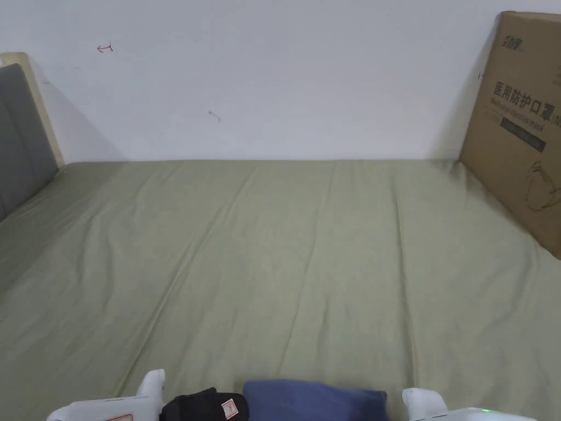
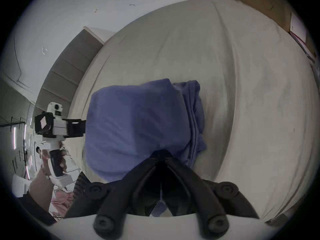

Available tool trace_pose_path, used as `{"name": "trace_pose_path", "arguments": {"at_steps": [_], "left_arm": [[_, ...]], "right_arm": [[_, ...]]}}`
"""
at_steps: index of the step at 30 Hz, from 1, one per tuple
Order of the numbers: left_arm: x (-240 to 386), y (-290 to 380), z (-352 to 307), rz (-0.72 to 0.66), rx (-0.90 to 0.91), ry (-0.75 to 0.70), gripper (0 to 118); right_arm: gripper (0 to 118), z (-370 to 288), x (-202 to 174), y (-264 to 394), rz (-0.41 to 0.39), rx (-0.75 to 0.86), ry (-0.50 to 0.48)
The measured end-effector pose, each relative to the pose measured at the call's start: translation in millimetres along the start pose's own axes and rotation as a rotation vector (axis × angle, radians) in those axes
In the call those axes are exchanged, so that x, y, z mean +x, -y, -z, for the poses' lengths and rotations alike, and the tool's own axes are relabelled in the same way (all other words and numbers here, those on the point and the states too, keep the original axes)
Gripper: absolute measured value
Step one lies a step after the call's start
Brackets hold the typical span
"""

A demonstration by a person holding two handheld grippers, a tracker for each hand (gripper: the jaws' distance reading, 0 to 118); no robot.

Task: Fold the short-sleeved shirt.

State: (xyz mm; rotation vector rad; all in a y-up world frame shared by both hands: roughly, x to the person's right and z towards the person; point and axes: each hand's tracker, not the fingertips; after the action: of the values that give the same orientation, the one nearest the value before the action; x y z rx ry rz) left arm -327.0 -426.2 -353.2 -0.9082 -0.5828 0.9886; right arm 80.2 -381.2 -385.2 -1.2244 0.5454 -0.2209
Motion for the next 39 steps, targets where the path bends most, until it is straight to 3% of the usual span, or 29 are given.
{"name": "trace_pose_path", "arguments": {"at_steps": [4, 6, 10, 11, 12, 13, 14, 15, 18, 23, 26, 29, 34, 39], "left_arm": [[-16, 8, 49, -0.110, -0.164, 0.140, 118], [-6, 9, 65, -0.058, -0.172, 0.218, 118], [-18, 12, 78, -0.049, -0.146, 0.236, 118], [-21, 12, 74, -0.052, -0.118, 0.239, 108], [-26, 12, 69, -0.040, -0.077, 0.174, 84], [-38, 11, 68, -0.027, -0.059, 0.031, 37], [-47, 13, 70, -0.027, -0.080, -0.062, 20], [-47, 14, 68, -0.121, -0.074, 0.081, 20], [-16, 13, 66, 0.015, -0.081, -0.042, 21], [10, 9, 30, 0.001, -0.013, 0.044, 22], [19, -8, -23, 0.055, 0.056, -0.008, 22], [13, -34, -93, 0.081, 0.102, -0.114, 22], [-1, -71, -204, 0.117, 0.125, -0.428, 22], [-15, -93, -270, 0.157, 0.128, -0.713, 22]], "right_arm": [[0, 0, 5, 3, 0.011, 0.002, -0.016], [0, -1, 7, 4, 0.034, 0.002, -0.032], [0, 0, 12, 6, 0.066, 0.007, -0.054], [0, 0, 13, 7, 0.073, 0.009, -0.060], [0, -1, 15, 8, 0.077, 0.012, -0.064], [0, 0, 16, 9, 0.081, 0.014, -0.069], [0, 0, 17, 9, 0.094, 0.016, -0.102], [0, 1, 19, 10, 0.117, 0.015, -0.110], [0, -1, 18, 11, 0.120, 0.022, -0.098], [0, -29, 2, 13, 0.026, 0.088, -0.051], [0, -52, -7, 15, 0.010, 0.107, -0.062], [0, -72, -21, 16, -0.017, 0.127, -0.048], [0, -93, -44, 14, -0.057, 0.164, -0.042], [0, -95, -62, 10, -0.071, 0.170, -0.030]]}}
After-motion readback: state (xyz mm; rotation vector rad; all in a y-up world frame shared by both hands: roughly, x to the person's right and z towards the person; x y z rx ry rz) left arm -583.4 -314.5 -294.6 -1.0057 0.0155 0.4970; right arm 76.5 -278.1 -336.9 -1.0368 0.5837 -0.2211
